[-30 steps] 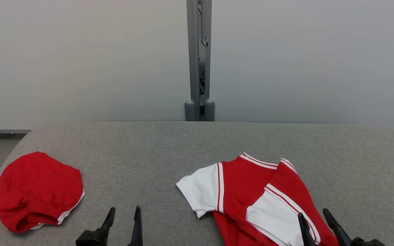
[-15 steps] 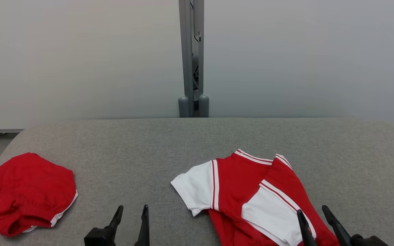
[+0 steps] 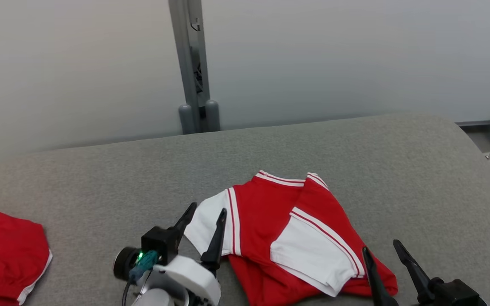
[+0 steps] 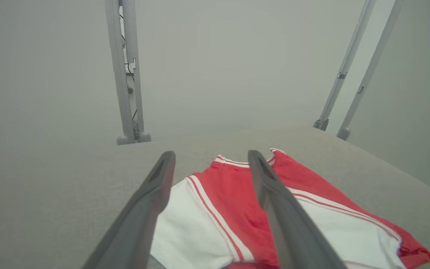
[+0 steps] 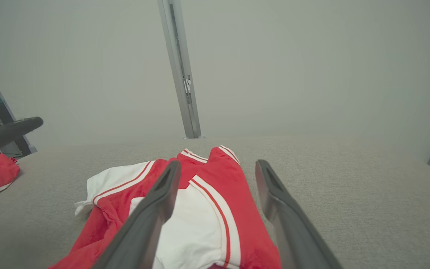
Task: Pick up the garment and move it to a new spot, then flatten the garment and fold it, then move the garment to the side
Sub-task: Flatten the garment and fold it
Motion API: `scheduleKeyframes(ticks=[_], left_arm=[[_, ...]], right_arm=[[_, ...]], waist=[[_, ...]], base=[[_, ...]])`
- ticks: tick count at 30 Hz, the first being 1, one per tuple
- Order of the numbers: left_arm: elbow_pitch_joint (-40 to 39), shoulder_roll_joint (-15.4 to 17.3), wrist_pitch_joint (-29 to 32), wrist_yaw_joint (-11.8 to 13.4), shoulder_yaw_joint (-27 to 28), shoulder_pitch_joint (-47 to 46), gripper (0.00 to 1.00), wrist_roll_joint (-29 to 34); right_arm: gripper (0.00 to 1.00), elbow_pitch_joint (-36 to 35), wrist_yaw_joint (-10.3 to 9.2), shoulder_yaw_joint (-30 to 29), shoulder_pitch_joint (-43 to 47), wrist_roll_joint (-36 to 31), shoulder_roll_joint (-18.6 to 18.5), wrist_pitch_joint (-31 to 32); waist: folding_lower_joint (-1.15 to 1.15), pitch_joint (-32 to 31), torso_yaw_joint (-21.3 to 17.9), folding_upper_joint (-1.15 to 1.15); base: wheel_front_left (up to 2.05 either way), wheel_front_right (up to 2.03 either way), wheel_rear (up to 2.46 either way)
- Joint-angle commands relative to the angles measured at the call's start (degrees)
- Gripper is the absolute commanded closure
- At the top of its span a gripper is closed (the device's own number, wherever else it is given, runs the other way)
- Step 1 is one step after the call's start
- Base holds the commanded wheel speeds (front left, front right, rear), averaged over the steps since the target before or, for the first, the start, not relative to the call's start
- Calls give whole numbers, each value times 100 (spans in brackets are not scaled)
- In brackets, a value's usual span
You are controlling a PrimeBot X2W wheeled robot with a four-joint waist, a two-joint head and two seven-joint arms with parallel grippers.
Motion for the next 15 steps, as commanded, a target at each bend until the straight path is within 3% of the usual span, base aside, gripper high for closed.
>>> scheduleKeyframes(ticks=[1, 5, 8, 15], left_arm=[[158, 1, -14, -192, -139, -333, 0, -44], [555, -23, 126, -575, -483, -929, 0, -222], [851, -30, 423, -721, -847, -1273, 0, -471], [1120, -28, 1133, -646, -1446, -1984, 0, -1212]], right_arm=[[0, -6, -2, 22, -101, -45, -29, -9], [0, -9, -2, 83, -210, -85, -30, -9], [0, 3, -2, 161, -283, -115, -25, -9], [0, -39, -2, 221, -501, -32, -24, -9]], waist=[[0, 262, -327, 0], [0, 488, -660, 0], [0, 640, -909, 0], [0, 1018, -1279, 0]], base=[[0, 0, 0], [0, 0, 0], [0, 0, 0], [0, 0, 0]])
